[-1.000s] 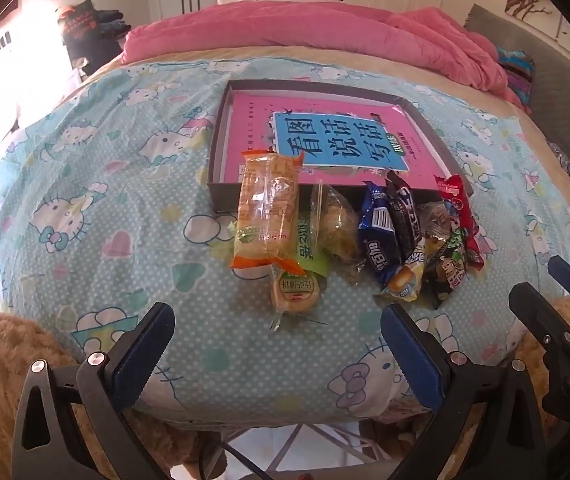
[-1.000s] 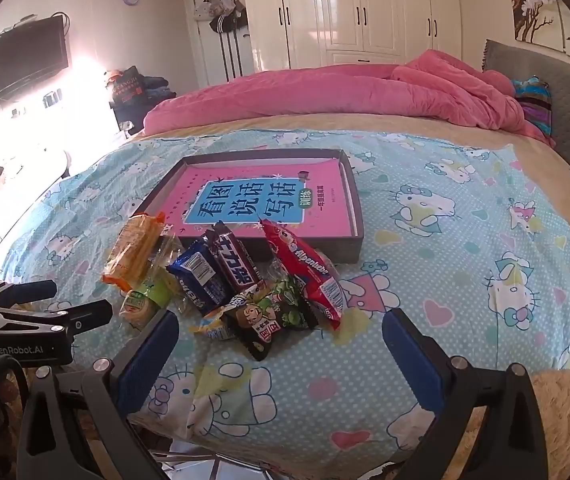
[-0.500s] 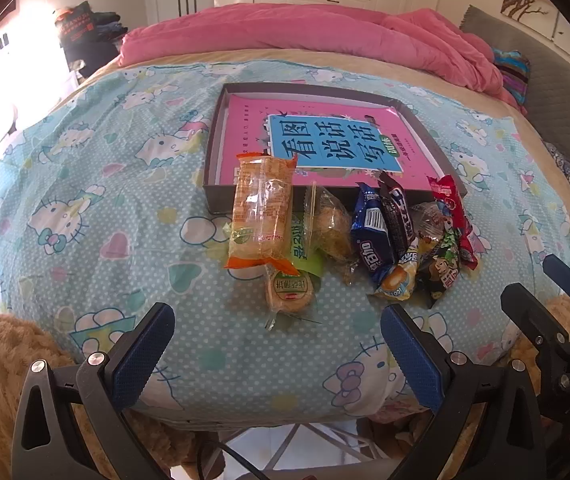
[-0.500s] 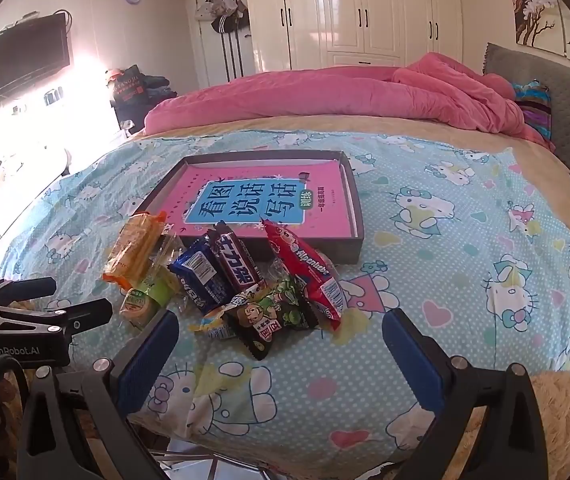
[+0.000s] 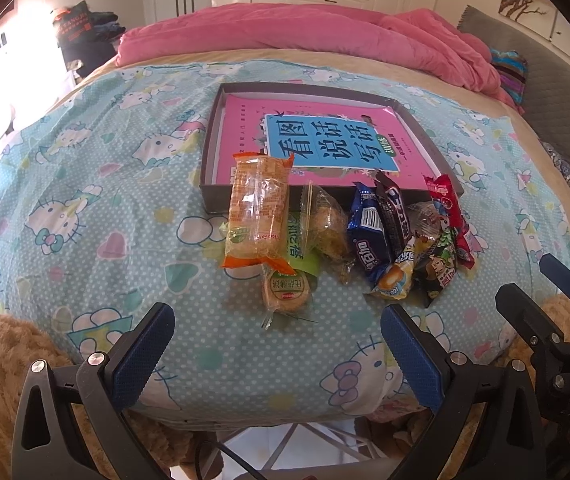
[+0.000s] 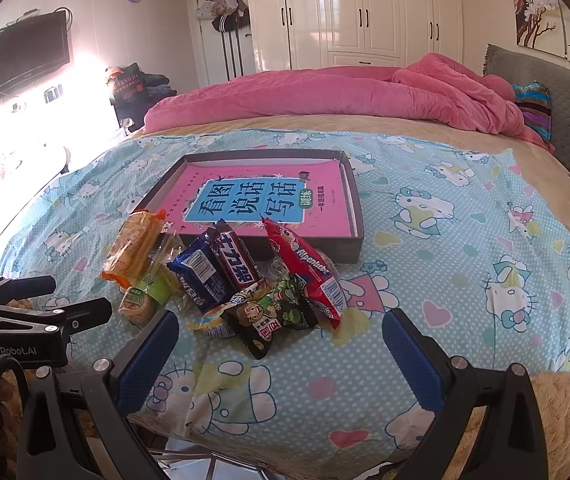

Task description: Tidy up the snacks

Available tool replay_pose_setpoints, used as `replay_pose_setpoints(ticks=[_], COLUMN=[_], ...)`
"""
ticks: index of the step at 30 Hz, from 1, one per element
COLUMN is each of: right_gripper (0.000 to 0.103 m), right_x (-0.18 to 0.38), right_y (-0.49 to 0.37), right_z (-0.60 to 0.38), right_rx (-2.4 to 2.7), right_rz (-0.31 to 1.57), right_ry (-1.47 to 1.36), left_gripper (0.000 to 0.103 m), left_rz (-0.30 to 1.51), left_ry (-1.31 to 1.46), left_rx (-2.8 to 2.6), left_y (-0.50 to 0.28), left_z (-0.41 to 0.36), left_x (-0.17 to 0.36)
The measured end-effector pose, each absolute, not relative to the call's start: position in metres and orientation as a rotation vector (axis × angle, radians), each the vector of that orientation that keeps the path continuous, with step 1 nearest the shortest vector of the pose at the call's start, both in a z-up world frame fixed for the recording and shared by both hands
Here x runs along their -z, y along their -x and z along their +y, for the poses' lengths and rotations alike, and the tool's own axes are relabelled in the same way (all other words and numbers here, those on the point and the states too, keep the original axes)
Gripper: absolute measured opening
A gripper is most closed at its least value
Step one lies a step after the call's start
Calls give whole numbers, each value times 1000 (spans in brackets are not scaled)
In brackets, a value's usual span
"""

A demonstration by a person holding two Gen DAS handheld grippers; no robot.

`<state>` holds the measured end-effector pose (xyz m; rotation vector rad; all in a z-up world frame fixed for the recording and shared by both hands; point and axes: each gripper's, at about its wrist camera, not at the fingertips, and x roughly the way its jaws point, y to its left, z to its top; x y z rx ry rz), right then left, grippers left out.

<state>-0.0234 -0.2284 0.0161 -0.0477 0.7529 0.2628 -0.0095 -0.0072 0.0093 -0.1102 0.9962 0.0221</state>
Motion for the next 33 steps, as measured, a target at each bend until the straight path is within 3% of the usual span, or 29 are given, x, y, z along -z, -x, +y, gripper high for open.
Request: replay_pose_setpoints(ticks=[33], right_gripper=[103], right_x=[-14], right_y=[23], right_z=[-231], right_rx=[-260], right_rz=[755], right_ry=[57], left_gripper=[103], left_rz=[1003], left_ry=[119], left_rx=[-4], left_y=[7], left_z=[-9], left_x=[-7])
